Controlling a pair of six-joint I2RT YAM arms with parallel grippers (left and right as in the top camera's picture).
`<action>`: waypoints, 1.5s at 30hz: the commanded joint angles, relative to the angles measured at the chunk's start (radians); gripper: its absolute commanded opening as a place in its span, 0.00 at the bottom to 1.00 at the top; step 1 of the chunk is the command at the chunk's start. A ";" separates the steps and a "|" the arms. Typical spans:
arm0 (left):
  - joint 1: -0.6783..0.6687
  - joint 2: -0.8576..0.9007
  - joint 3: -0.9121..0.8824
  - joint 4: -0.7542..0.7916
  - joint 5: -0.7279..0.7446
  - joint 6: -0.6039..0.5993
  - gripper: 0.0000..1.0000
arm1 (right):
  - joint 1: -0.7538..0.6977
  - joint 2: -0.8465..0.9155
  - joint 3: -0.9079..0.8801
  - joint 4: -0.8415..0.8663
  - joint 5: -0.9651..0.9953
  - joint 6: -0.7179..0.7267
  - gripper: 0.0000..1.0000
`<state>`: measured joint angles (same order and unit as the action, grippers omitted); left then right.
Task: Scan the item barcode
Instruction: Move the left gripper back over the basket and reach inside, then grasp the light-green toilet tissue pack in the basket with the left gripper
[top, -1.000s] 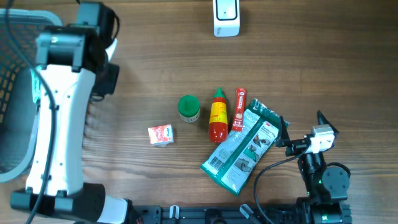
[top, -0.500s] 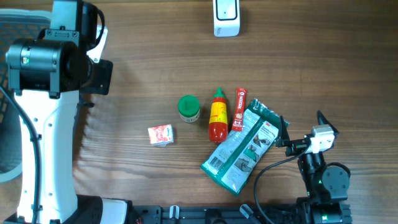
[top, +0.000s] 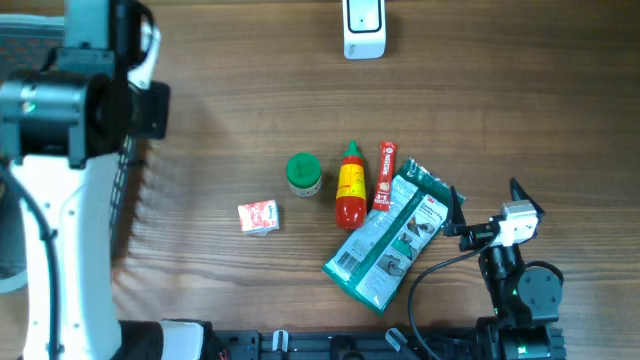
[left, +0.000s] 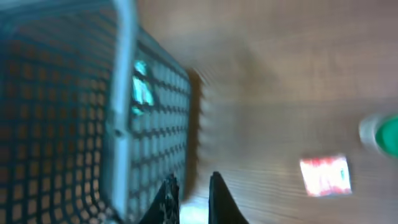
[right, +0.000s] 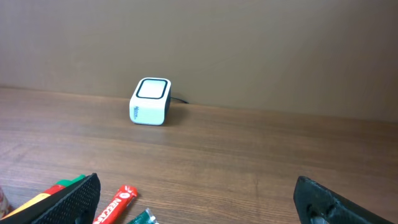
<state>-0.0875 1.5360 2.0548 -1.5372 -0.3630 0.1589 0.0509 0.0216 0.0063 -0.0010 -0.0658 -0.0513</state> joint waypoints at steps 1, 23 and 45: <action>0.097 -0.082 0.012 0.146 -0.048 -0.052 0.04 | 0.005 -0.001 -0.001 0.002 0.014 -0.009 1.00; 0.735 0.170 0.006 0.242 0.217 -0.579 1.00 | 0.005 -0.001 -0.001 0.002 0.014 -0.009 1.00; 0.735 0.575 -0.076 0.413 0.452 0.049 1.00 | 0.005 0.001 -0.001 0.002 0.014 -0.009 1.00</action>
<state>0.6426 2.0712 2.0369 -1.1580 0.0055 0.0246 0.0509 0.0216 0.0063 -0.0010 -0.0654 -0.0513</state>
